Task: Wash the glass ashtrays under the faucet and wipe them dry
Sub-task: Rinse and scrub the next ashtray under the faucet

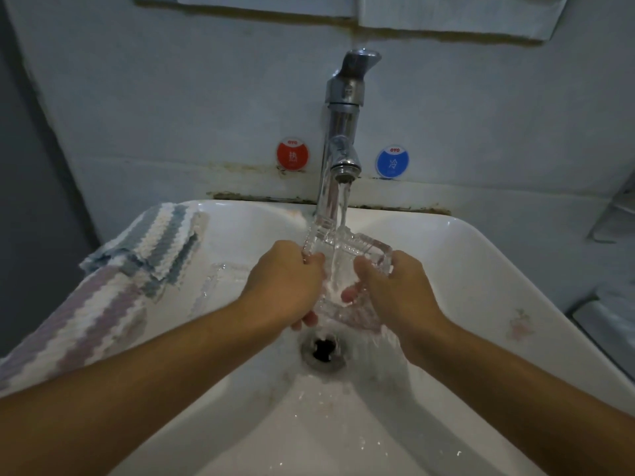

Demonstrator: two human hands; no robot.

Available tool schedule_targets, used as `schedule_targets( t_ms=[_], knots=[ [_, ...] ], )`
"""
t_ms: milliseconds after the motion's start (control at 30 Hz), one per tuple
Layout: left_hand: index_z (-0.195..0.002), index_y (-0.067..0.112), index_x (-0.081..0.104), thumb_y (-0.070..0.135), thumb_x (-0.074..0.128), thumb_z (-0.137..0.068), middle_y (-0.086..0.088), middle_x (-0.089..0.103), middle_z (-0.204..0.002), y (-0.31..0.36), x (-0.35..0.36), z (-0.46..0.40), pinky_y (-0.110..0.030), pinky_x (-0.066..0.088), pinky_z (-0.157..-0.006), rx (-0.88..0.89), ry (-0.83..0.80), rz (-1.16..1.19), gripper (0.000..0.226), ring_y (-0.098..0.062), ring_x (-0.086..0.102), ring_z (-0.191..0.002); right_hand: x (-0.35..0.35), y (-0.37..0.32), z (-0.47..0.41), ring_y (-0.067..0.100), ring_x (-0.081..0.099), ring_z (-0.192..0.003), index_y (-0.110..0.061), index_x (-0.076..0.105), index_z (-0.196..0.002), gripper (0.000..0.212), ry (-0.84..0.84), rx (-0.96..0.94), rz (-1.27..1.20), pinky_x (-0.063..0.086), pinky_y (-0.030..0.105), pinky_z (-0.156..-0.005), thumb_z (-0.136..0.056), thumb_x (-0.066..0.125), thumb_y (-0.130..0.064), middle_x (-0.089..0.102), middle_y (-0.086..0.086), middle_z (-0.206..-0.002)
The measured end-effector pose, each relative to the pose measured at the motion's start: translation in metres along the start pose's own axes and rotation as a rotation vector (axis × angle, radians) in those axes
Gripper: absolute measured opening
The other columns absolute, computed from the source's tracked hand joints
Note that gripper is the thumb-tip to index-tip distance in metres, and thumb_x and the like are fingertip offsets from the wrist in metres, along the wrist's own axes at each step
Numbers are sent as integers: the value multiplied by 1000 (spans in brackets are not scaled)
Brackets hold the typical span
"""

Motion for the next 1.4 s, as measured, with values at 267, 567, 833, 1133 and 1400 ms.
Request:
schedule_targets(
  t_ms=[267,567,833,1133,1400],
  knots=[
    [-97,-3,61,15,53,-99,-17,66,-84,-10,4,-1,-23,37,-33,-147,-132,-5,19,-23,55,-34,5,-6,-5,15,74,-73,-13,67,-112,40,-214,78,123,63,31,-72,-88,57,17,69,2,-105],
    [-94,-4,64,13,58,-96,-27,72,-93,-10,7,1,-22,38,-35,-156,-338,-214,18,-21,52,-35,7,-5,-6,2,55,-52,-14,63,-80,34,-230,-212,679,39,16,-49,-94,63,-45,59,-5,-67],
    [-99,-6,61,10,55,-94,-33,71,-93,-12,17,4,-20,38,-35,-165,-403,-224,18,-25,50,-37,21,0,-6,17,58,-70,-21,49,-77,27,-363,-271,825,46,27,-59,-103,51,-18,54,1,-77],
    [-109,-6,54,9,49,-97,-27,72,-91,-13,18,6,-21,38,-33,-141,-427,-260,19,-17,50,-31,25,1,0,16,57,-79,-13,59,-97,26,-330,-306,704,44,29,-66,-103,50,-36,61,1,-89],
    [-102,-3,53,8,48,-97,-26,68,-88,-10,6,0,-23,41,-33,-75,-365,-370,13,-19,53,-30,27,7,-1,16,59,-103,-22,47,-135,50,-534,-199,587,53,28,-80,-95,45,7,59,2,-121]
  ],
)
Point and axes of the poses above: each hand's wrist, its own z-axis away from the middle knuckle, its own x-axis out of the palm, y = z × x, the point moved 6 cm from there along -z, towards the middle knuckle
